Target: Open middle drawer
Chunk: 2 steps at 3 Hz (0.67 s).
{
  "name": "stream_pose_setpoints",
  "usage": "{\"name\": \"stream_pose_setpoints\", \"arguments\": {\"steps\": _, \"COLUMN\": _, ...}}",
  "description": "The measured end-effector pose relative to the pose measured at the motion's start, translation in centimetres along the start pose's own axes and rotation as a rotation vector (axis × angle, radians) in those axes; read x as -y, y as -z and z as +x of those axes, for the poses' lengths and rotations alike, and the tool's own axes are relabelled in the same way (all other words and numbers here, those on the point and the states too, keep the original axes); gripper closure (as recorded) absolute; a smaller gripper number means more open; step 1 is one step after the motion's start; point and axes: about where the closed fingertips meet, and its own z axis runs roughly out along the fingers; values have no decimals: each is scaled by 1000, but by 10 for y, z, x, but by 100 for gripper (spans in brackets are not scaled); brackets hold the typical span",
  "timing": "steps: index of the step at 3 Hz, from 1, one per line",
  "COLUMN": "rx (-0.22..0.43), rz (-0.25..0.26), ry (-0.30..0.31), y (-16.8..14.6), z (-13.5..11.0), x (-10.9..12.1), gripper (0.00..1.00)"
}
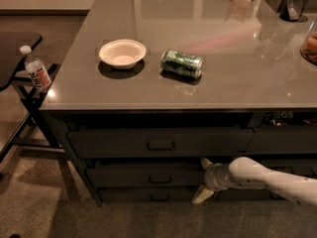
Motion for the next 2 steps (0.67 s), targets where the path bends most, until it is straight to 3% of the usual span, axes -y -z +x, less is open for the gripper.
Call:
{"name": "stream_pose_setpoints", "arguments": {"steps": 1, "rx": 3, "rz": -17, "ry": 1, "y": -11, "z": 3, "x": -3, "gripper": 0}}
{"name": "stream_pose_setpoints", "arguments": {"steps": 2, "rx": 3, "rz": -17, "ry": 1, "y": -11, "z": 3, "x": -3, "gripper": 11}}
